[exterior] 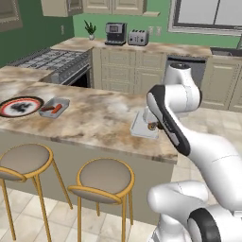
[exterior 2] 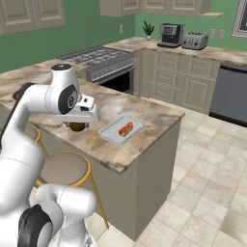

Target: Place one cooked food and one vegetable from the large plate to each tupperware container.

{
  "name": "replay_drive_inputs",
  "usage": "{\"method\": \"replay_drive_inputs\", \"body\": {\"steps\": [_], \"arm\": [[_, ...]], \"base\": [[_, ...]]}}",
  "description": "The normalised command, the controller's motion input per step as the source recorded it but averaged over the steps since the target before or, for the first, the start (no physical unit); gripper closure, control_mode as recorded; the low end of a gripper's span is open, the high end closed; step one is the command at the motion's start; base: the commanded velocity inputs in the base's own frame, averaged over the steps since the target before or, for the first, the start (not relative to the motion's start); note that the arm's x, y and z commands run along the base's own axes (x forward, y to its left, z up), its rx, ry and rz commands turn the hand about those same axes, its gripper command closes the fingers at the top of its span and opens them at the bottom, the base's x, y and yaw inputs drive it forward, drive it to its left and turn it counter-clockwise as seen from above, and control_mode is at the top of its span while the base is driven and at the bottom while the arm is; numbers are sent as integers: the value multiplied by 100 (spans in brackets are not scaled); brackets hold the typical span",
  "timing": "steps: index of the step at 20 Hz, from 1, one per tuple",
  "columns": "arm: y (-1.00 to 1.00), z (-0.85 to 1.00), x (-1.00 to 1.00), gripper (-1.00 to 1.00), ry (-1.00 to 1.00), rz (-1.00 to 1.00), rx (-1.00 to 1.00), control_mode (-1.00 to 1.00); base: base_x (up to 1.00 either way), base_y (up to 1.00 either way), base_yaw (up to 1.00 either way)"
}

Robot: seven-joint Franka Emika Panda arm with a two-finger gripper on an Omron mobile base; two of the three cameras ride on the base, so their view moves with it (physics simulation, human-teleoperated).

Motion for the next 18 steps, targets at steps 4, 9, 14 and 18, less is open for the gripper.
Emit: {"method": "replay_drive_inputs", "body": {"steps": [4,9,14,18], "arm": [[0,-24,98,100,1,-48,0,-100],[-11,-31,96,100,3,-48,9,-100],[-42,-43,91,100,6,-15,13,-100],[-14,-33,68,100,0,1,4,-100]], "base": [[0,0,0],[0,0,0],[0,0,0],[0,0,0]]}}
